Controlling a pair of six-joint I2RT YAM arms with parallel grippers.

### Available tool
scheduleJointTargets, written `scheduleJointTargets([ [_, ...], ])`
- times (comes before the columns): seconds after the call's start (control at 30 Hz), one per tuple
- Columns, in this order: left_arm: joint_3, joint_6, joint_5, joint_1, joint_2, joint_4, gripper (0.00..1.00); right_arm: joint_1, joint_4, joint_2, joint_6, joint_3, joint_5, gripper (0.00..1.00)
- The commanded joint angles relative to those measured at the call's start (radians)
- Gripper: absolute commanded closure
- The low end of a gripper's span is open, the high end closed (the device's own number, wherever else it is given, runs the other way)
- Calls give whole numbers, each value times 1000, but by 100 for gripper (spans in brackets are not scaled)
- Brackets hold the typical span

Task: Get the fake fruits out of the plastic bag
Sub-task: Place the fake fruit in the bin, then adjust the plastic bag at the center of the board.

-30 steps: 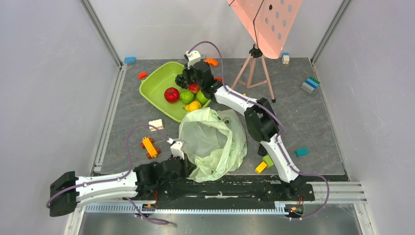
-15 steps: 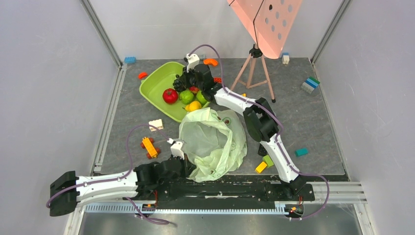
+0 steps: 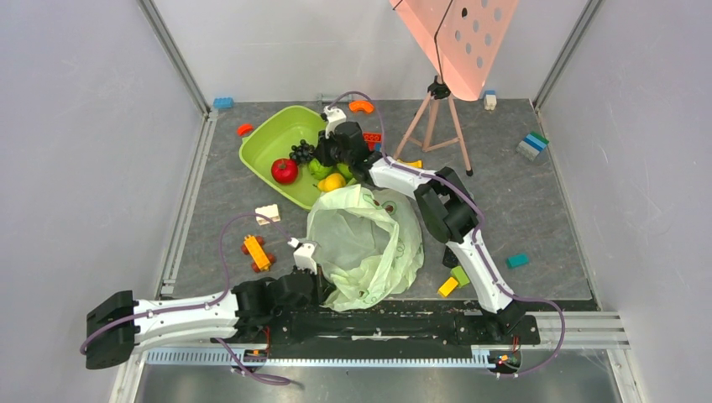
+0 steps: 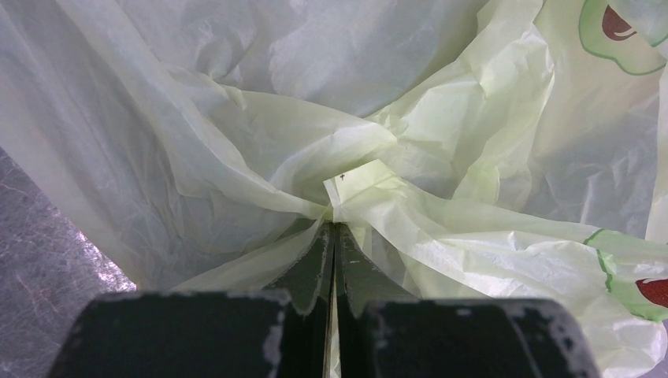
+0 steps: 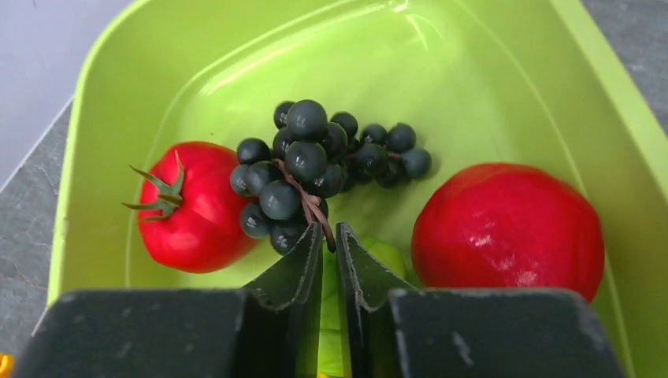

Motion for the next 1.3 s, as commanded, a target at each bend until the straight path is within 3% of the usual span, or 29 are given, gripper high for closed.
scheduleJointTargets([
  [0.0, 24, -19, -37, -5, 0, 7, 95, -10, 13, -50, 30, -36, -21, 83],
  [0.47, 49, -1, -37, -5, 21, 4, 94, -16, 73, -206, -47, -131, -29, 36],
  [0.83, 79, 10, -23, -5, 42, 21, 93, -16, -89, -437, -193, -180, -104, 25],
  [1.13, 133, 39, -22, -5, 30, -21, 93, -16, -225, -774, -237, -426, -310, 3],
  [1.27, 140, 41, -26, -5, 22, -28, 93, -15, -255, -982, -263, -624, -319, 2],
])
